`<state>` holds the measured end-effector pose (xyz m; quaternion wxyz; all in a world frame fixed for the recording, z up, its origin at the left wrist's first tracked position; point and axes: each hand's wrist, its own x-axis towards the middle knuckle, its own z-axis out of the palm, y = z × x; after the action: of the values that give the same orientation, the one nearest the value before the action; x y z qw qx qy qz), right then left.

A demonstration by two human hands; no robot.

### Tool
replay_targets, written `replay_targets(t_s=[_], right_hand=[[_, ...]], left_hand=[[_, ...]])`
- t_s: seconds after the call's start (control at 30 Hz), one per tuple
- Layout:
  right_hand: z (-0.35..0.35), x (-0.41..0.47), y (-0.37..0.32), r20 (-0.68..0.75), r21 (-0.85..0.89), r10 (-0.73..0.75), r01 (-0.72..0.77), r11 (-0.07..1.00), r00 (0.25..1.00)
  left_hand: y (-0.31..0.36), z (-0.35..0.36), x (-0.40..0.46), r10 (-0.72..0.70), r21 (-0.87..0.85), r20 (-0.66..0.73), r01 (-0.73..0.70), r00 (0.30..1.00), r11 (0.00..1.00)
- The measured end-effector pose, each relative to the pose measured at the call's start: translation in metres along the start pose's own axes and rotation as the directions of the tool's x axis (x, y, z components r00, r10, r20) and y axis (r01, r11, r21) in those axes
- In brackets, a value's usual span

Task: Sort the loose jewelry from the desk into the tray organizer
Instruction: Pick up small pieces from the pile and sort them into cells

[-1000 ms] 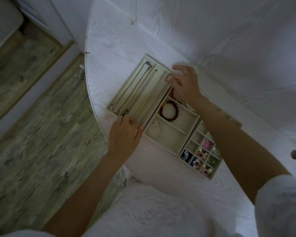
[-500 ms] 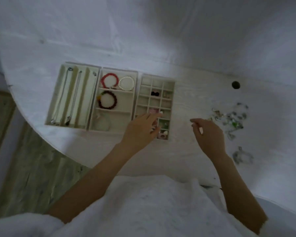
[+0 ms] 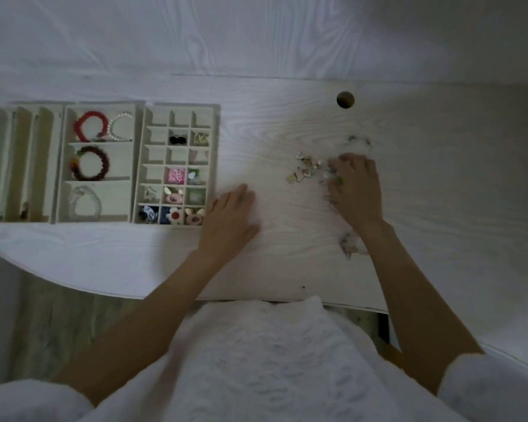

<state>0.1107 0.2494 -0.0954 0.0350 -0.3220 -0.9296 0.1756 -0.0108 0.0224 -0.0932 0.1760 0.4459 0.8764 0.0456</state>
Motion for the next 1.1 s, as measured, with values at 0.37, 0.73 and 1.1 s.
replay_targets(t_s=[0.37, 0.73, 1.1], right_hand=[[0.011, 0.005, -0.024, -0.106, 0.099, -0.091, 0.101, 0.990, 0.990], [0.015, 0.068, -0.048, 0.154, 0.101, -0.130, 0.115, 0.988, 0.980], [0.024, 0.060, -0.062, 0.144, 0.080, -0.290, 0.281, 0.956, 0.946]], left_hand=[[0.009, 0.006, 0.003, -0.054, -0.022, -0.097, 0.052, 0.994, 0.998], [0.010, 0.007, 0.004, -0.070, -0.066, -0.131, 0.061, 0.989, 0.996], [0.011, 0.014, 0.002, -0.084, -0.080, -0.196, 0.069, 0.977, 0.994]])
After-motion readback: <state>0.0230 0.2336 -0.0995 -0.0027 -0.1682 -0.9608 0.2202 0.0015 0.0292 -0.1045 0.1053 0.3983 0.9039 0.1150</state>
